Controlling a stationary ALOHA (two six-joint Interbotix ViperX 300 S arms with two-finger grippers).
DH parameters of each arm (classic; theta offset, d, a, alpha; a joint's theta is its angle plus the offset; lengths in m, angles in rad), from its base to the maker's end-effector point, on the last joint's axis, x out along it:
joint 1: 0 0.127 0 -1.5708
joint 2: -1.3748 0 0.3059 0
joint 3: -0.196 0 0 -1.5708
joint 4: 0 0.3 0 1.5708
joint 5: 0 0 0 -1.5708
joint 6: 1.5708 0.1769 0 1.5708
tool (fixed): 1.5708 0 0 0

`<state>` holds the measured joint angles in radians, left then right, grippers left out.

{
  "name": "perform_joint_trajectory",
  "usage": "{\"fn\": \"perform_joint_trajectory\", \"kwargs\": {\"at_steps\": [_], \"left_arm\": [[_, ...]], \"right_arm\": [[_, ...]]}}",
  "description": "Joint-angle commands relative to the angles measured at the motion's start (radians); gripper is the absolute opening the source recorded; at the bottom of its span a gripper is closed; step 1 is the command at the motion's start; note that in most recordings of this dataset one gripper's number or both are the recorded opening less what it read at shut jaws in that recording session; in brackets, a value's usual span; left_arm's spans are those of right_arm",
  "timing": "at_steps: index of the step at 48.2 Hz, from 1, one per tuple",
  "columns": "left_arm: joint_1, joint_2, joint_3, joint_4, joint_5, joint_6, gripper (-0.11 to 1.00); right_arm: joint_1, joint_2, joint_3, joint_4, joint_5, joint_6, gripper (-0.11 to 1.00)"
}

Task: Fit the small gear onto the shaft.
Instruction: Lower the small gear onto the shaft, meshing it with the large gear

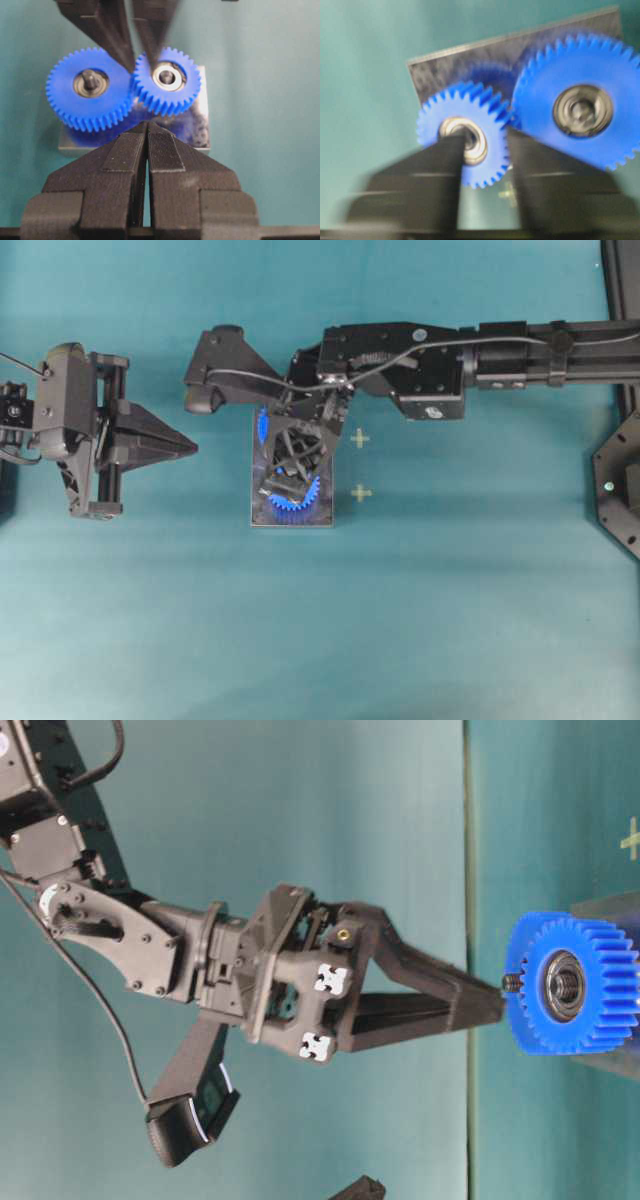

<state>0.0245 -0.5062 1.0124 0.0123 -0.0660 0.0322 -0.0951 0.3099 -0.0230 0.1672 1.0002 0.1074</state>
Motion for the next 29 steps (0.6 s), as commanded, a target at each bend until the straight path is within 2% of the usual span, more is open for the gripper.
{"fn": "perform_joint_trajectory", "kwargs": {"at_steps": [1, 5, 9, 29], "left_arm": [[-0.002, -0.009, -0.009, 0.003, -0.009, -0.002, 0.0], [-0.002, -0.009, -0.009, 0.003, -0.009, -0.002, 0.0], [-0.002, -0.009, -0.009, 0.003, -0.008, -0.002, 0.0], [-0.002, -0.012, -0.008, 0.003, -0.009, -0.002, 0.0]], "right_arm": [[0.003, -0.003, -0.028, -0.002, -0.003, -0.02, 0.16], [0.0, 0.015, -0.031, 0.0, -0.002, -0.031, 0.05], [-0.006, 0.031, -0.029, 0.0, 0.002, -0.031, 0.0], [-0.035, 0.006, 0.071, 0.0, -0.003, -0.017, -0.01]]}}
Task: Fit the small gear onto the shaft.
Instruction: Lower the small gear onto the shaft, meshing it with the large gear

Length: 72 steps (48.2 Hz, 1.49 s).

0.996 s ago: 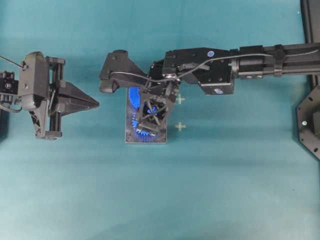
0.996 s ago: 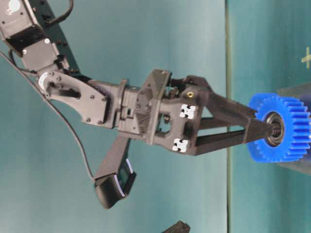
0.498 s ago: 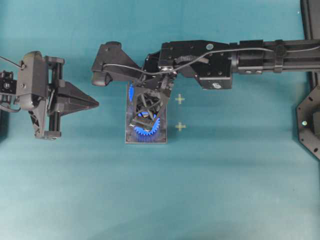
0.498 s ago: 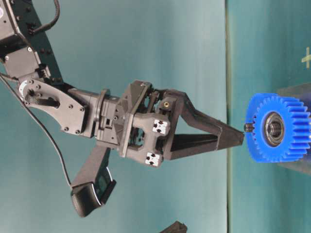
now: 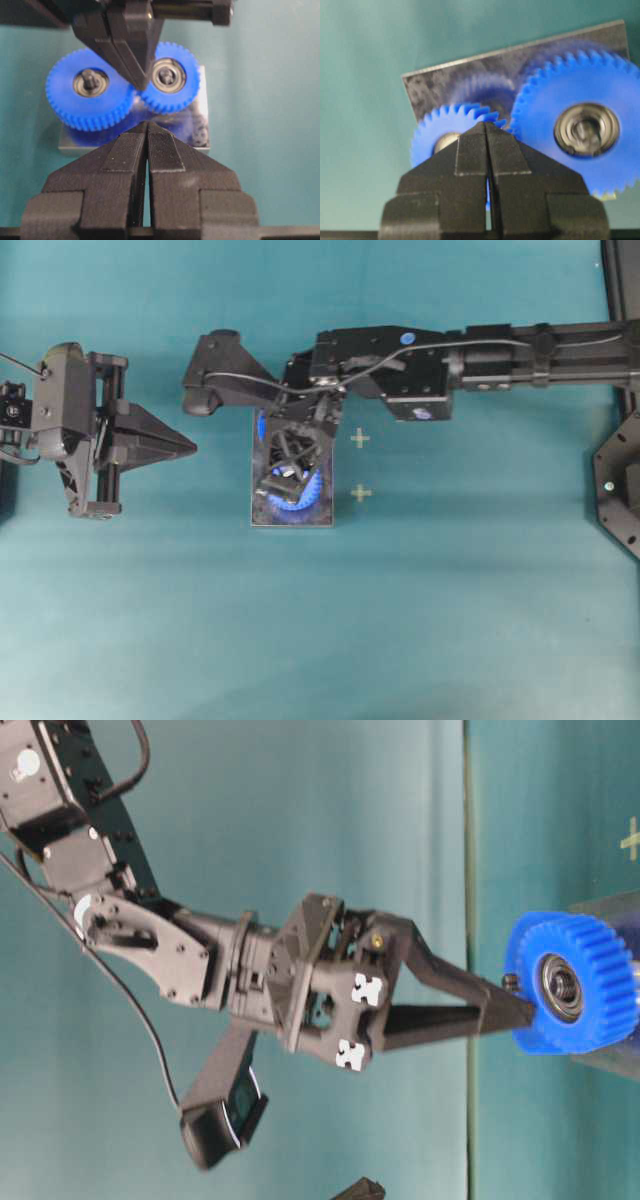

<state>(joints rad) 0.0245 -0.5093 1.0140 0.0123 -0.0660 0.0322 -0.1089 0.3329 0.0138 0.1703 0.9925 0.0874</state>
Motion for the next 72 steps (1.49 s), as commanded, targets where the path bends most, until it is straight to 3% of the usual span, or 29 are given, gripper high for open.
{"fn": "perform_joint_trajectory", "kwargs": {"at_steps": [1, 20, 31, 49, 64, 72], "left_arm": [[-0.002, -0.009, -0.009, 0.003, -0.009, -0.002, 0.0], [-0.002, -0.015, -0.006, 0.003, -0.009, -0.003, 0.0], [-0.002, -0.015, -0.006, 0.003, -0.009, -0.003, 0.0], [-0.002, -0.015, -0.005, 0.003, -0.009, -0.003, 0.0], [-0.002, -0.014, -0.003, 0.003, -0.009, -0.003, 0.0], [-0.002, -0.015, -0.002, 0.003, -0.009, -0.003, 0.0]], "right_arm": [[-0.02, -0.021, 0.043, -0.002, 0.005, 0.005, -0.01], [0.029, -0.19, 0.166, 0.0, -0.034, 0.123, -0.01], [0.028, -0.183, 0.114, 0.0, -0.124, 0.127, -0.01], [0.009, -0.037, 0.023, 0.0, -0.126, 0.098, -0.01], [0.023, -0.109, 0.156, 0.003, -0.095, 0.12, -0.01], [0.057, -0.198, 0.225, 0.014, -0.089, 0.17, -0.01]]}}
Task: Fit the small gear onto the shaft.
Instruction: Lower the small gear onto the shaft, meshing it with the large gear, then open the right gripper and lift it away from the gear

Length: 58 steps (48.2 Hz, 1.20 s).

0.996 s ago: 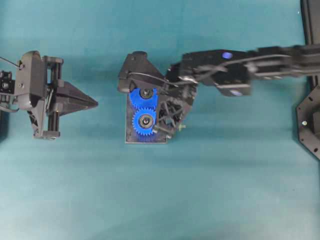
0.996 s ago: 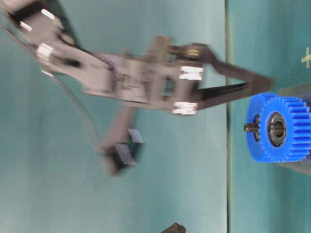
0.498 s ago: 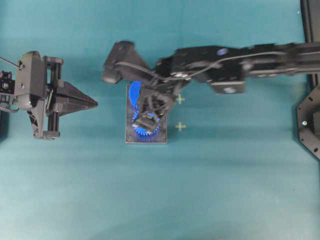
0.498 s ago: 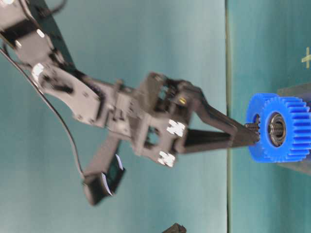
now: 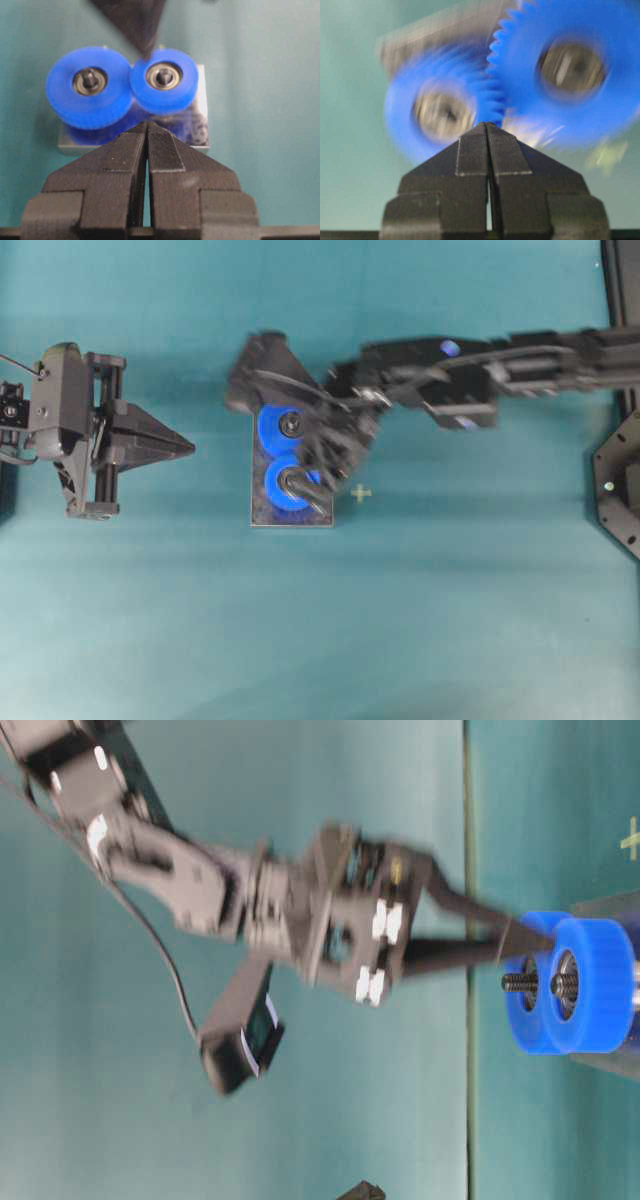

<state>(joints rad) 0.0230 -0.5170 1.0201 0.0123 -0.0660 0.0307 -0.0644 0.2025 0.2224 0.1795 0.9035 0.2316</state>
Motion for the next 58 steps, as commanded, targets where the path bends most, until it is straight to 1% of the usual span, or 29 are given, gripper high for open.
{"fn": "perform_joint_trajectory", "kwargs": {"at_steps": [1, 5, 11, 17, 23, 28, 34, 40, 46, 50, 55, 58], "left_arm": [[0.0, -0.008, -0.008, 0.003, -0.009, -0.002, 0.0], [0.0, -0.008, -0.006, 0.003, -0.009, -0.002, 0.0], [0.0, -0.008, -0.008, 0.003, -0.009, -0.002, 0.0], [-0.002, -0.008, -0.009, 0.003, -0.008, -0.002, 0.0], [0.0, -0.008, -0.009, 0.003, -0.009, -0.002, 0.0], [0.0, -0.009, -0.009, 0.003, -0.009, -0.002, 0.0], [0.0, -0.008, -0.009, 0.003, -0.009, -0.002, 0.0], [0.0, -0.008, -0.009, 0.003, -0.009, -0.002, 0.0], [0.0, -0.008, -0.008, 0.003, -0.009, -0.002, 0.0], [0.0, -0.009, -0.006, 0.003, -0.008, -0.002, 0.0], [0.0, -0.009, -0.006, 0.003, -0.009, -0.002, 0.0], [-0.002, -0.008, -0.006, 0.003, -0.009, -0.002, 0.0]], "right_arm": [[0.015, -0.078, 0.023, 0.005, 0.0, 0.032, -0.01], [0.014, -0.117, 0.031, 0.005, -0.008, 0.044, -0.01], [-0.002, -0.117, -0.002, 0.002, -0.054, 0.037, -0.01], [-0.02, -0.067, -0.054, 0.002, -0.084, 0.025, -0.01], [-0.026, 0.009, -0.123, 0.002, -0.089, -0.014, -0.01], [-0.029, 0.064, -0.178, 0.002, -0.078, -0.034, -0.01], [-0.032, 0.098, -0.192, 0.002, -0.037, -0.044, -0.01], [-0.028, 0.092, -0.153, 0.002, -0.003, -0.044, -0.01], [-0.017, 0.054, -0.094, 0.005, 0.0, -0.037, -0.01], [-0.008, 0.014, -0.041, 0.011, 0.002, -0.028, -0.01], [0.011, -0.06, 0.034, 0.038, 0.009, -0.015, -0.01], [0.018, -0.107, 0.077, 0.041, 0.005, -0.012, -0.01]]}}
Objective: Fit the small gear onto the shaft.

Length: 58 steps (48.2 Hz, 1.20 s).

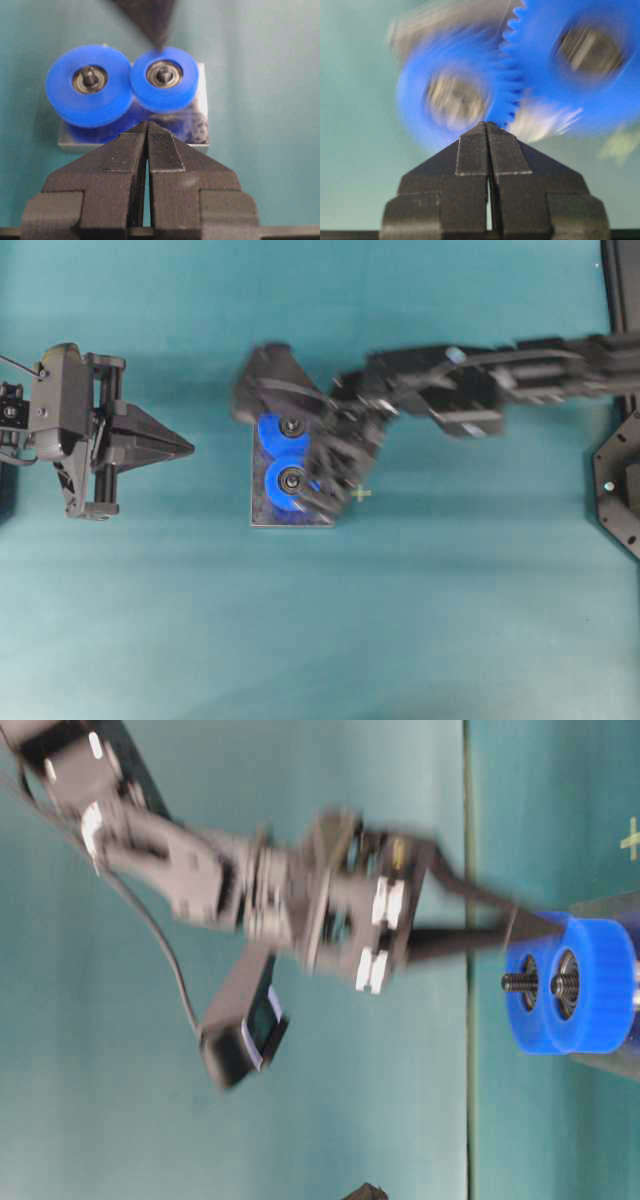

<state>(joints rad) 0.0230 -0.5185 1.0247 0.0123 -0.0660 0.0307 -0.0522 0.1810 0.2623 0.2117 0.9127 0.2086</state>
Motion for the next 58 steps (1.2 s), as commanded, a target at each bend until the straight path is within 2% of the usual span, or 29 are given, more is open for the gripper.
{"fn": "perform_joint_trajectory", "kwargs": {"at_steps": [1, 8, 19, 25, 43, 48, 58], "left_arm": [[0.0, -0.008, -0.011, 0.003, -0.009, -0.002, 0.0], [0.0, -0.006, -0.009, 0.003, -0.009, -0.002, 0.0], [0.0, -0.006, -0.006, 0.003, -0.009, -0.002, 0.0], [0.0, -0.006, -0.003, 0.003, -0.021, -0.002, 0.0], [0.0, -0.006, 0.002, 0.003, -0.043, -0.002, 0.0], [0.0, -0.006, 0.002, 0.003, -0.049, -0.002, 0.0], [0.0, -0.005, 0.009, 0.003, -0.083, -0.002, 0.0]], "right_arm": [[0.009, -0.103, 0.051, 0.009, -0.008, 0.011, -0.01], [0.006, -0.207, 0.143, 0.005, -0.08, 0.008, -0.01], [0.002, -0.331, 0.255, -0.018, -0.342, -0.015, -0.01], [0.002, -0.357, 0.296, -0.021, -0.43, -0.052, -0.01], [0.025, -0.376, 0.341, -0.023, -0.525, -0.261, -0.01], [0.025, -0.376, 0.348, -0.023, -0.551, -0.285, -0.01], [0.028, -0.376, 0.373, -0.021, -0.62, -0.287, -0.01]]}}
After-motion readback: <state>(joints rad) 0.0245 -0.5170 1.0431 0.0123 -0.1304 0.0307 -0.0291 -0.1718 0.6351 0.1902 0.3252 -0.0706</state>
